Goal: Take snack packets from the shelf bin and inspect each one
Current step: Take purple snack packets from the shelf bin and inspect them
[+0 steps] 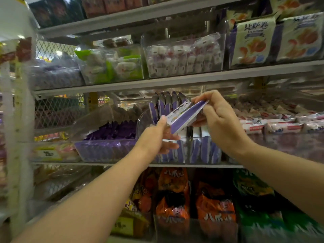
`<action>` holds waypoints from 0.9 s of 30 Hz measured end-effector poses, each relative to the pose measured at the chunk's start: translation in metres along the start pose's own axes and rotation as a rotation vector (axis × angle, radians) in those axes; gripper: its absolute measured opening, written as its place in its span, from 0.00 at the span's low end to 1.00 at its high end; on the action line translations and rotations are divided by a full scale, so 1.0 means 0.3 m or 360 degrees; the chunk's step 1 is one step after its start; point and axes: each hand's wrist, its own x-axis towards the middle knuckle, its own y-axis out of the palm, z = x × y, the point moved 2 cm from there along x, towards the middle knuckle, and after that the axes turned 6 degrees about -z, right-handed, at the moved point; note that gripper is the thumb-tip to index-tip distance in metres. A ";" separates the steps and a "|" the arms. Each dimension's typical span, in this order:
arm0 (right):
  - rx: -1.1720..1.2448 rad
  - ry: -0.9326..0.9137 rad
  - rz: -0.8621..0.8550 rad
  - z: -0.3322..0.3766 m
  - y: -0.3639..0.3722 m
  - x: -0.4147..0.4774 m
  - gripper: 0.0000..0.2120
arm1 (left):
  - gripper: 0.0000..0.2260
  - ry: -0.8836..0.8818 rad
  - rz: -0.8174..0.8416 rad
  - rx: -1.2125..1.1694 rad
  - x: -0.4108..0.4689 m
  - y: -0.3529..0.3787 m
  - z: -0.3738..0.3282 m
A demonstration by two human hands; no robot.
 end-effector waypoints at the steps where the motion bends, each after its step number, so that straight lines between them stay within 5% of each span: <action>1: 0.0035 0.0018 0.0035 -0.007 0.018 -0.037 0.13 | 0.23 -0.0142 0.0077 -0.0201 -0.024 0.003 0.001; 5: 0.0305 0.0207 0.0191 -0.050 0.082 -0.198 0.16 | 0.10 -0.0266 0.0039 -0.0673 -0.087 -0.024 0.050; 8: 0.0404 0.0346 0.0157 -0.091 0.102 -0.303 0.15 | 0.06 -0.0199 0.0025 -0.0490 -0.125 -0.056 0.132; 16: 0.0494 0.0985 0.0121 -0.264 0.156 -0.475 0.11 | 0.21 -0.0294 0.0436 -0.0196 -0.269 -0.038 0.432; 27: 0.0937 0.1456 0.0083 -0.406 0.198 -0.556 0.12 | 0.19 -0.0341 0.0352 0.0075 -0.268 -0.017 0.666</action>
